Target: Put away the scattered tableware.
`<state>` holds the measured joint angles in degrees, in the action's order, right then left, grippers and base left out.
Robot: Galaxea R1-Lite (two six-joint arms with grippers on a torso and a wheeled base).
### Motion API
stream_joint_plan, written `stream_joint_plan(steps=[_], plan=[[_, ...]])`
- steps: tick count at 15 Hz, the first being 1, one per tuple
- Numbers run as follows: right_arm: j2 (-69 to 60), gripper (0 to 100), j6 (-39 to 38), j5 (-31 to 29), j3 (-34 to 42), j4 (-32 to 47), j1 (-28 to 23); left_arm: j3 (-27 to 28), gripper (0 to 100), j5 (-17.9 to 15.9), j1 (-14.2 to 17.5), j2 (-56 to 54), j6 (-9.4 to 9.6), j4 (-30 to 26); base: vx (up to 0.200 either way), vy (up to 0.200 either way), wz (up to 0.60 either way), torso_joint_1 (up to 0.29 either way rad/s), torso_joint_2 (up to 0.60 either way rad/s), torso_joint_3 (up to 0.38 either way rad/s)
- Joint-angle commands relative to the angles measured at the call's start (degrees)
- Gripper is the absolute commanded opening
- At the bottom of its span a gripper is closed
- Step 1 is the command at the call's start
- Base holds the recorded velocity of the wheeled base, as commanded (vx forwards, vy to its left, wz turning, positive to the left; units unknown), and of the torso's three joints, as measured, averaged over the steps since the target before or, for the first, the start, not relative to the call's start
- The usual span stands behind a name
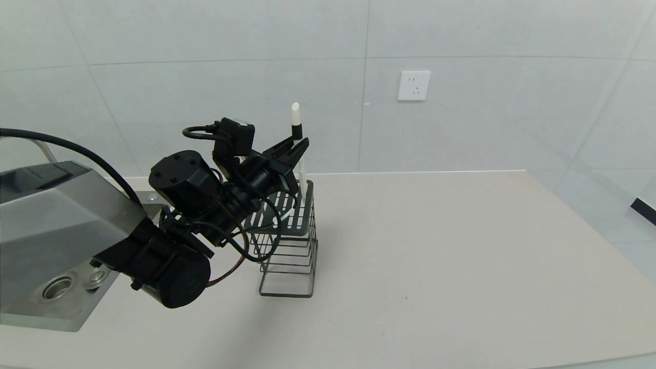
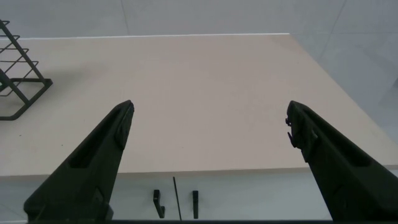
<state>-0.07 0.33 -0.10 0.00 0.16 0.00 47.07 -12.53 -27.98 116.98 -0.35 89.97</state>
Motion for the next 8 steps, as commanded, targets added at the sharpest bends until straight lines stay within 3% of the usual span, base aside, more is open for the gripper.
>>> stream_joint_plan(steps=[1,8], plan=[[0.07,100,-0.07,0.01,0.0,-0.07,0.0,-0.4,0,0.05,-0.15,0.18,0.0,0.03,0.0,0.0,0.0,0.0,0.0,0.0],[0.07,100,-0.07,0.01,0.0,0.02,0.0,-3.3,0,0.05,-0.41,0.79,0.09,0.03,0.0,0.0,0.0,0.0,0.0,0.0]])
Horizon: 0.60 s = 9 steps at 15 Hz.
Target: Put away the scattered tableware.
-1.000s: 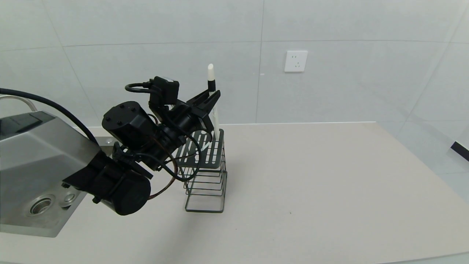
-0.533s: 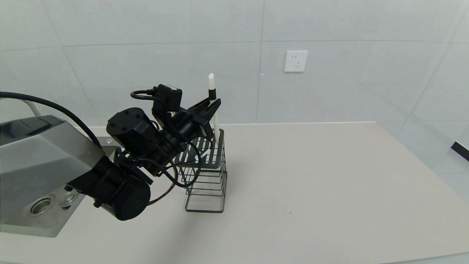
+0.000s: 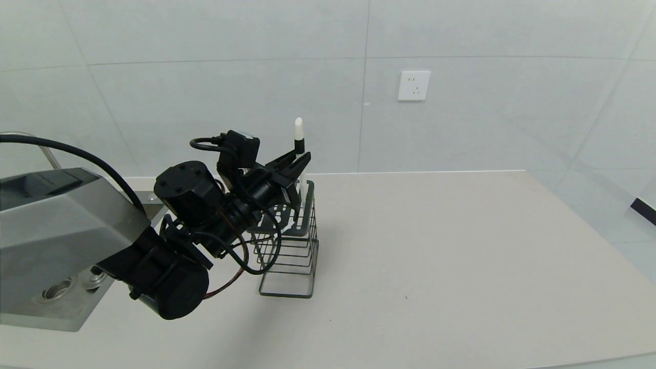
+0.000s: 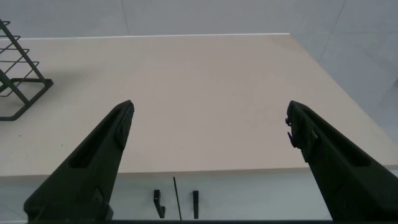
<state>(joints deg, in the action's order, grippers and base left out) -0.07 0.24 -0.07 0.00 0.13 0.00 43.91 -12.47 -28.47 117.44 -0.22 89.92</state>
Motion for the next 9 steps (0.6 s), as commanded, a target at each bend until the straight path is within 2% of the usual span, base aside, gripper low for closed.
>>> stream_joint_plan(steps=[1,9], plan=[[0.07,100,0.02,-0.01,0.0,0.04,0.0,-0.14,0,-0.01,0.08,0.33,-0.04,0.08,0.0,0.0,0.0,0.0,0.0,0.0],[0.07,100,0.02,-0.01,0.0,-0.05,0.0,-0.05,0,0.17,0.52,2.17,-0.31,0.08,0.0,0.0,0.0,0.0,0.0,0.0]])
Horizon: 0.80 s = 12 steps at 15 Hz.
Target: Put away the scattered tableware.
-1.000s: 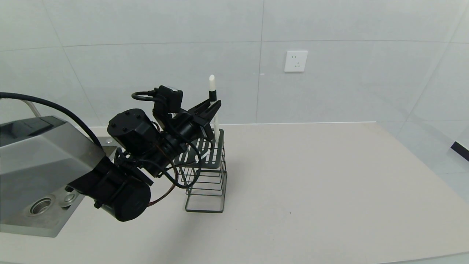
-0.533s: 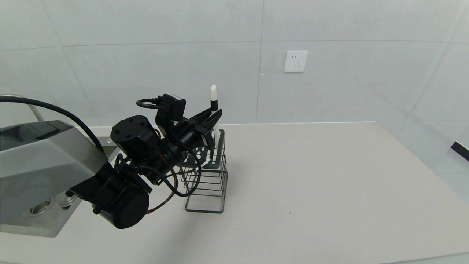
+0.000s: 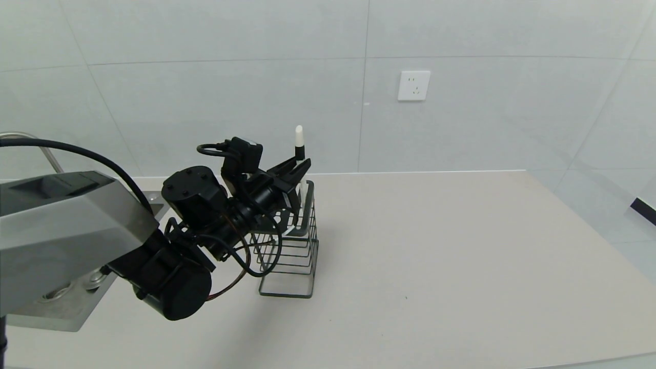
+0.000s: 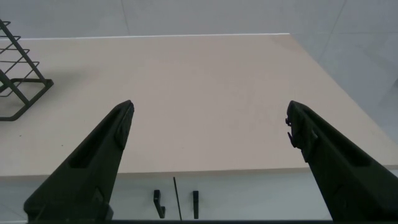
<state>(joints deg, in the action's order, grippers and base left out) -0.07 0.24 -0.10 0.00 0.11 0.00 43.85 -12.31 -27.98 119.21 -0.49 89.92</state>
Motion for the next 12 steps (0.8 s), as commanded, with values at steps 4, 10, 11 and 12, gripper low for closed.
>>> stream_joint_plan(steps=[4,10,11,12], plan=[[0.07,100,0.02,0.01,0.0,-0.02,0.0,0.01,0,0.1,0.03,1.37,-0.13,0.08,0.0,0.0,0.0,0.0,0.0,0.0],[0.07,100,0.11,0.01,0.0,-0.02,0.0,0.01,0,0.18,0.12,2.87,-0.3,0.08,0.0,0.0,0.0,0.0,0.0,0.0],[0.07,100,0.11,0.01,0.0,-0.02,0.0,0.01,0,0.18,0.12,2.87,-0.3,0.08,0.0,0.0,0.0,0.0,0.0,0.0],[0.07,100,0.11,0.01,0.0,-0.02,0.0,0.01,0,0.27,0.12,2.87,-0.3,0.08,0.0,0.0,0.0,0.0,0.0,0.0]])
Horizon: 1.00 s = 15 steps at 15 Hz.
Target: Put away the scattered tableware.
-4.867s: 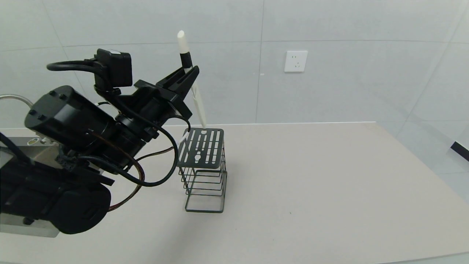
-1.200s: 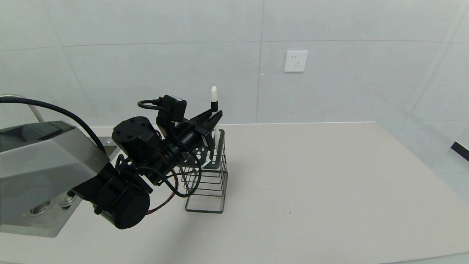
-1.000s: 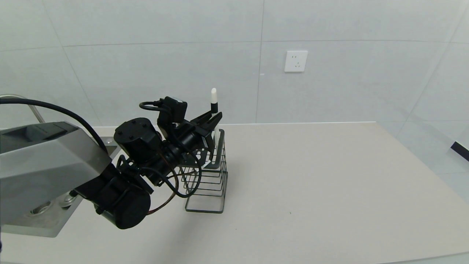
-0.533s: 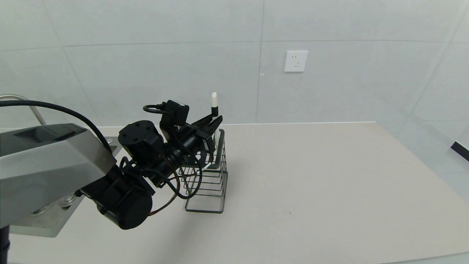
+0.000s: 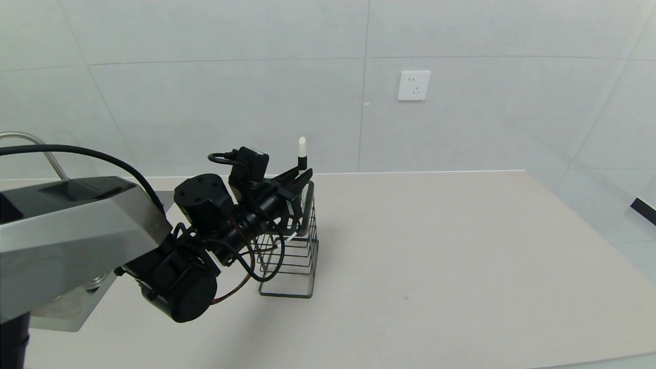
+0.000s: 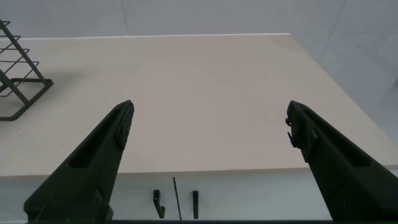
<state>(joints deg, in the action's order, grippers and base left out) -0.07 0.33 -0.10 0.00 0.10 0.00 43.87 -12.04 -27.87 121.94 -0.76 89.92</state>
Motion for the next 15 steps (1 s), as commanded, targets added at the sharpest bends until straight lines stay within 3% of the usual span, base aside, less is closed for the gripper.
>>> stream_joint_plan(steps=[1,15], plan=[[0.07,100,0.02,0.01,0.0,-0.01,0.0,-0.1,0,0.0,0.09,0.23,-0.04,0.08,0.0,0.0,0.0,0.0,0.0,0.0],[0.07,100,0.02,0.01,0.0,-0.01,0.0,-2.21,0,-0.08,0.18,0.58,0.05,0.08,0.0,0.0,0.0,0.0,0.0,0.0]])
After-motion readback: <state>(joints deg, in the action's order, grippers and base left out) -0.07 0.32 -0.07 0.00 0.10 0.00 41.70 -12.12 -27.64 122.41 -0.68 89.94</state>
